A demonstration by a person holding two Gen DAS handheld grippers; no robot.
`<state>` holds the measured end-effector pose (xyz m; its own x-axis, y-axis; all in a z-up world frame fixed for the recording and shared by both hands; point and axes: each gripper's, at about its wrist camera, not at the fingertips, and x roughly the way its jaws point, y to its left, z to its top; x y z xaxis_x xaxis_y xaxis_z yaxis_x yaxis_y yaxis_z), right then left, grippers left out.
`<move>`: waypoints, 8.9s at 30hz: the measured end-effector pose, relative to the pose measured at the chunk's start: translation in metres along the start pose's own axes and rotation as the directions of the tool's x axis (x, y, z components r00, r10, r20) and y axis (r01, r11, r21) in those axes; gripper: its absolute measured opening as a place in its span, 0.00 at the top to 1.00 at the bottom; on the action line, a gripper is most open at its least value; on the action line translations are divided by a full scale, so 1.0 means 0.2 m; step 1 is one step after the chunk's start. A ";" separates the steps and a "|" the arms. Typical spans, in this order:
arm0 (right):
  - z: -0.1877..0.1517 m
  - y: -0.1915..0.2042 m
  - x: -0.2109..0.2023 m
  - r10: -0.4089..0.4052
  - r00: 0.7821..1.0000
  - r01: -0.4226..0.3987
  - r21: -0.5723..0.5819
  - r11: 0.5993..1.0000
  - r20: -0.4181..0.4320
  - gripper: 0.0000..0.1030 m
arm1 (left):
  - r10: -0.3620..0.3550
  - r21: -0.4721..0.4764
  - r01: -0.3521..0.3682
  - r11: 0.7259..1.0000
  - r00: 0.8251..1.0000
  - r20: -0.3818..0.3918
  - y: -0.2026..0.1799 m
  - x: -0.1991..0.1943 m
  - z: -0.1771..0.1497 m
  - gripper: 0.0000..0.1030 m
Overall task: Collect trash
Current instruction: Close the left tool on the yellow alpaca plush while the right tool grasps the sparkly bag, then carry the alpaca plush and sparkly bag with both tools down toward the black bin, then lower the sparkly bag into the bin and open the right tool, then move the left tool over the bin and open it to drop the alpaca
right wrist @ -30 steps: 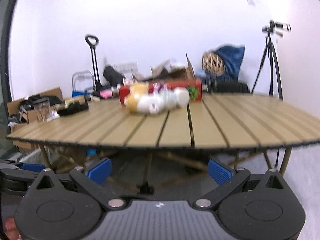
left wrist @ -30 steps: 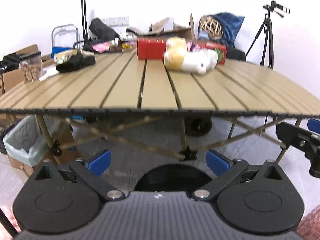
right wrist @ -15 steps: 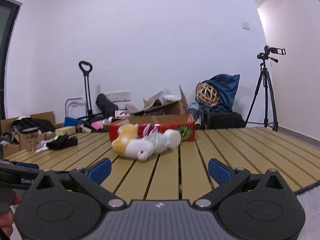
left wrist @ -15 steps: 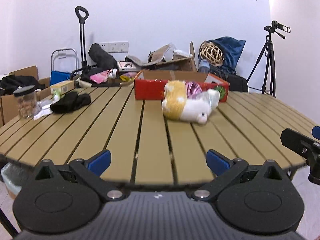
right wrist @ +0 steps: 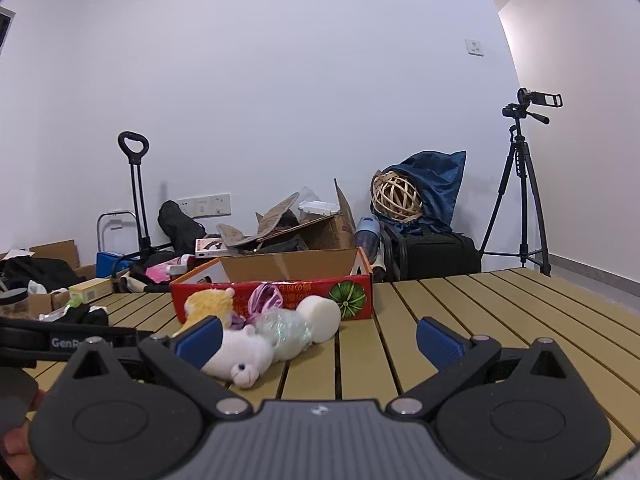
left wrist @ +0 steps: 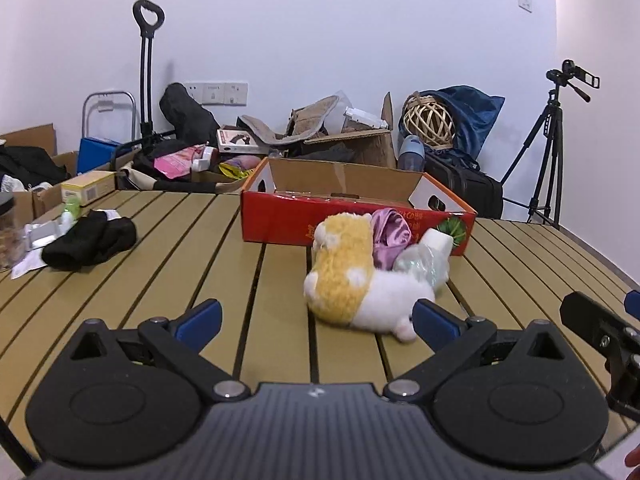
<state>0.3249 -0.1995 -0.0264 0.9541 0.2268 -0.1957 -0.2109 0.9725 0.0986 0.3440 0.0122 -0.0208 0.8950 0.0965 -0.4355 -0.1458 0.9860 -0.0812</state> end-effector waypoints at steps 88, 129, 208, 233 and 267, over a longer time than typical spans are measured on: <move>-0.03 0.17 0.92 0.002 0.953 0.050 0.161 0.986 -0.303 0.26 | 0.069 -0.111 -0.061 0.992 0.995 0.069 0.28 0.36 0.26 0.43; 0.09 0.10 0.46 0.218 0.973 -0.198 0.215 0.956 -0.074 0.94 | 0.048 -0.125 -0.033 0.992 0.992 0.118 0.24 0.07 0.21 0.43; -0.86 0.20 -0.60 0.192 0.782 -0.218 0.029 0.976 -0.593 0.94 | 0.128 0.022 -0.128 0.992 0.936 -0.329 0.54 -0.68 -0.96 0.43; -0.99 0.47 -0.28 0.215 0.731 -0.291 -0.011 0.957 -0.648 0.94 | 0.195 0.022 -0.206 0.978 0.879 -0.434 0.68 -0.55 -1.08 0.43; -1.05 0.39 -0.19 0.075 0.739 -0.156 -0.061 0.986 -0.669 0.00 | 0.194 0.027 -0.203 0.979 0.879 -0.436 0.68 -0.55 -1.08 0.43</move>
<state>0.2272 -0.1209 -0.2165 0.5472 0.2763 -0.7900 -0.3694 0.9267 0.0683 0.1348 0.1059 -0.1783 0.5744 0.2166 -0.7894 -0.3125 0.9493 0.0331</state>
